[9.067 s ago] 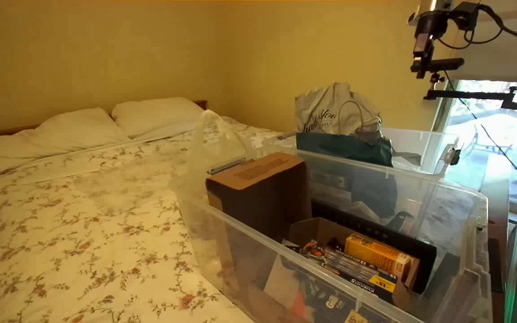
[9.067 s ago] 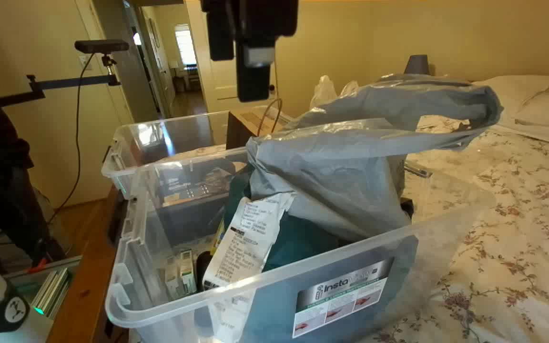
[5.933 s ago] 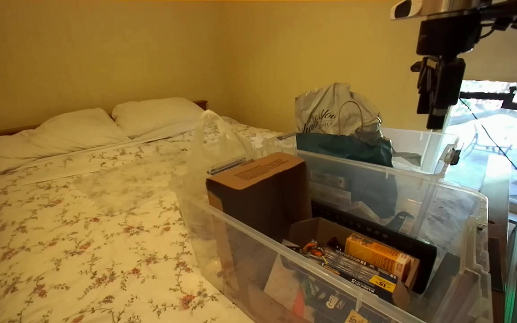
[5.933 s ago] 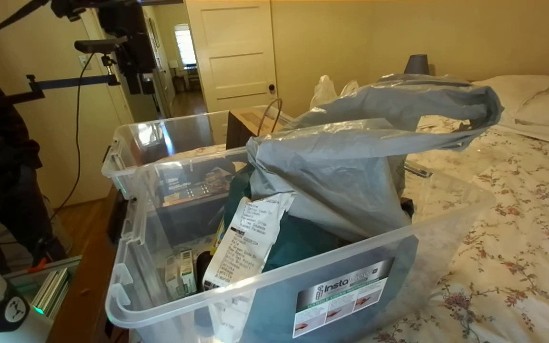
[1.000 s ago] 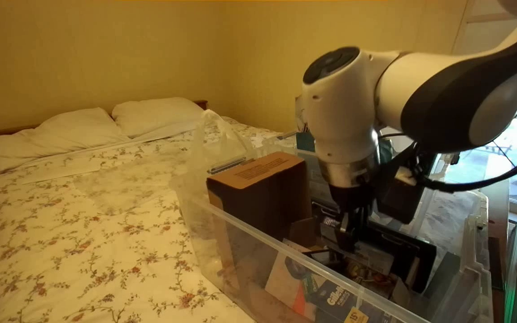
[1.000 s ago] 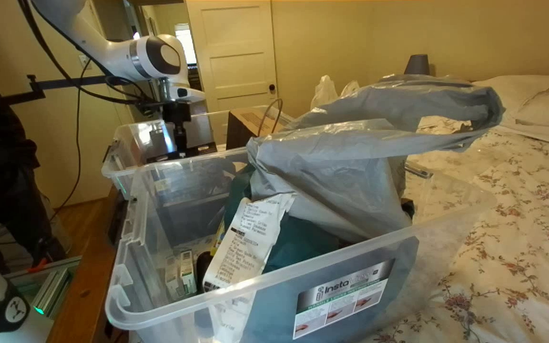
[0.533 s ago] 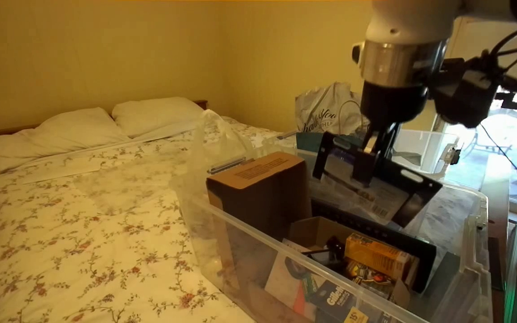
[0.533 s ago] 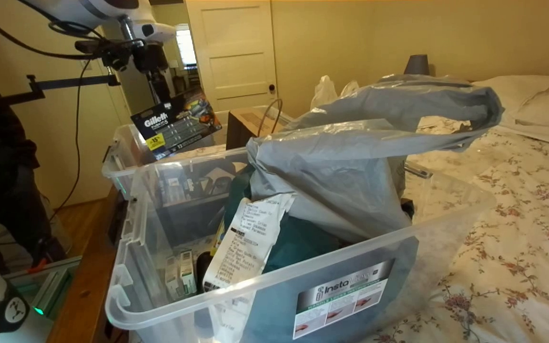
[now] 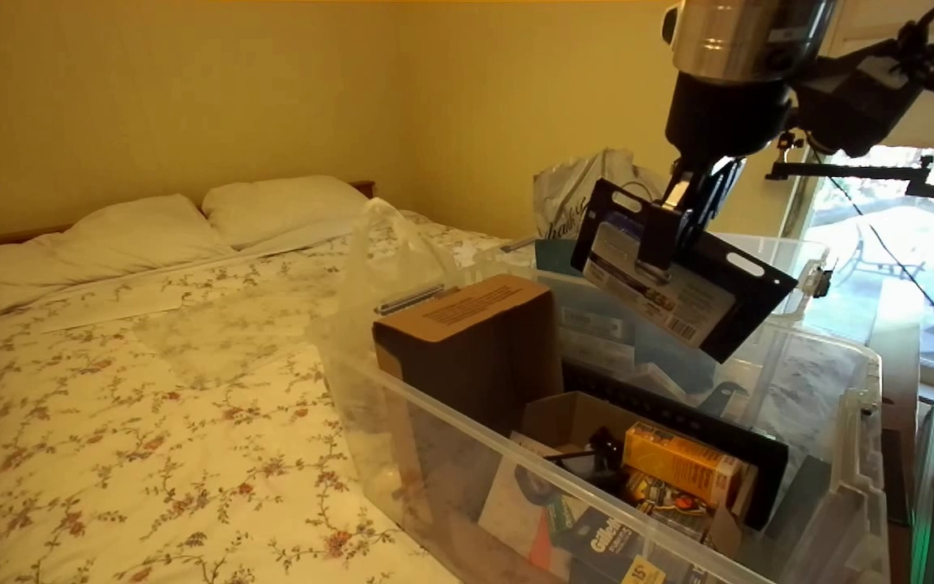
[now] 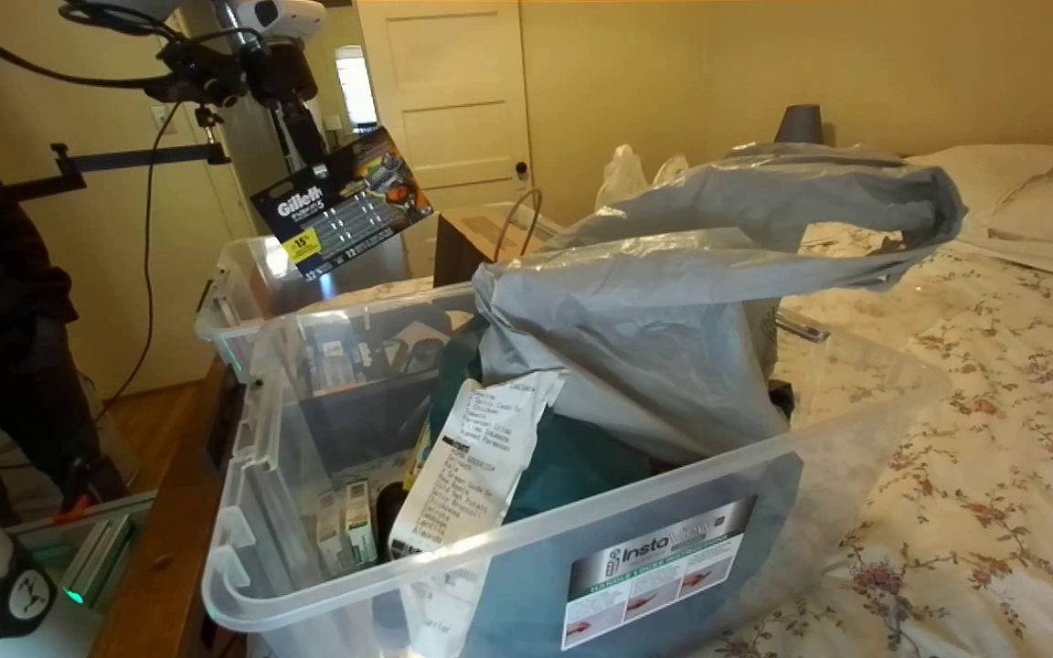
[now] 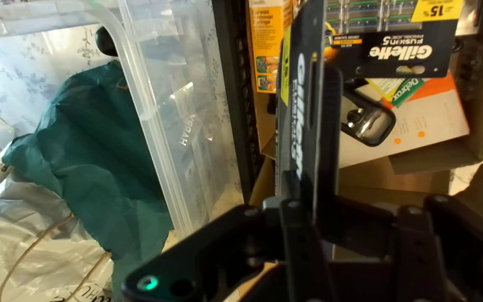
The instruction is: Move one black pack from the container on the left to the container on the right.
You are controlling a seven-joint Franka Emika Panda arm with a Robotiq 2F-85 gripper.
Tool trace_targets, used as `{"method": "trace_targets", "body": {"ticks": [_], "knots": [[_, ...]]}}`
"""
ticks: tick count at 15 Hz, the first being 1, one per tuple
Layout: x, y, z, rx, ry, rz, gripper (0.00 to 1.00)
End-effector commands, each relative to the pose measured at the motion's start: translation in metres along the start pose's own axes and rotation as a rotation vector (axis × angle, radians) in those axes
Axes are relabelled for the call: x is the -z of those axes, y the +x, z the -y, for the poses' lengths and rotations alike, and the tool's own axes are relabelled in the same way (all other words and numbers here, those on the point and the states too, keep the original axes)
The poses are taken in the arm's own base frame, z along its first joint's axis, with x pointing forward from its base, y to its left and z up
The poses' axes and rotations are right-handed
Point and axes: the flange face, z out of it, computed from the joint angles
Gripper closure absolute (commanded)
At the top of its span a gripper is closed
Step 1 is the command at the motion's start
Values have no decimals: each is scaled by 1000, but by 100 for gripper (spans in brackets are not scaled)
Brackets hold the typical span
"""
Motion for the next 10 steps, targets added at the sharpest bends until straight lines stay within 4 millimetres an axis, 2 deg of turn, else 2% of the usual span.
{"method": "trace_targets", "body": {"ticks": [1,3,8,10], "knots": [[24,38,-45,-6,-8,-75,99],[35,63,-79,57,-21,-90,99],[30,100,-150,337,-90,-11,99],[20,112,-164,367,-84,7,99]]}}
